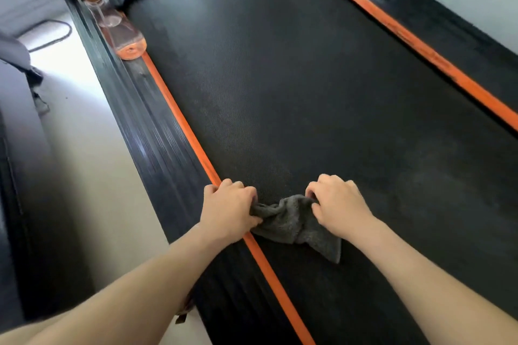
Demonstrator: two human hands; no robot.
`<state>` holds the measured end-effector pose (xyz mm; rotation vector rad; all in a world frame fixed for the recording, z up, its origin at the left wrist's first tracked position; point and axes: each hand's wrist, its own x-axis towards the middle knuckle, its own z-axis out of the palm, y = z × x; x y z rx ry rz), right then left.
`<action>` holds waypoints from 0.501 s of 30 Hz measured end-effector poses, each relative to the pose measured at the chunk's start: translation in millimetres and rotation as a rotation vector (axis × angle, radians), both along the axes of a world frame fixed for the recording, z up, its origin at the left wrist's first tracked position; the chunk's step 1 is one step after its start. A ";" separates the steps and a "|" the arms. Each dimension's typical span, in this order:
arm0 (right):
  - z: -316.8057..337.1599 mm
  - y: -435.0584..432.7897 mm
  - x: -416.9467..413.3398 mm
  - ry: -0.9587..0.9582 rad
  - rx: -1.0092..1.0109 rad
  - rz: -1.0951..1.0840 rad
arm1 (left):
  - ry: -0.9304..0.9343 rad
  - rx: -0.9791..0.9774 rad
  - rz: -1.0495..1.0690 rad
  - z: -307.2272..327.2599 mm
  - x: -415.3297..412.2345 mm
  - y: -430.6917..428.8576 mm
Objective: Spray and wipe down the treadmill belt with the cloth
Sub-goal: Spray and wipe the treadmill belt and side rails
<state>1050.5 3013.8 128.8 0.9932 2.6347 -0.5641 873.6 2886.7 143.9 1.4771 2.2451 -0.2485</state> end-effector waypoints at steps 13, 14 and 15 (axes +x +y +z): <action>40.4 4.2 35.3 0.216 0.192 0.036 | 0.132 0.216 0.033 20.3 -30.1 -11.2; 39.4 -2.5 42.5 0.052 0.097 0.101 | 0.068 0.084 0.050 14.6 -26.8 -15.9; 37.0 -8.8 48.7 -0.081 -0.018 0.130 | 0.011 0.044 0.076 10.6 -22.3 -17.8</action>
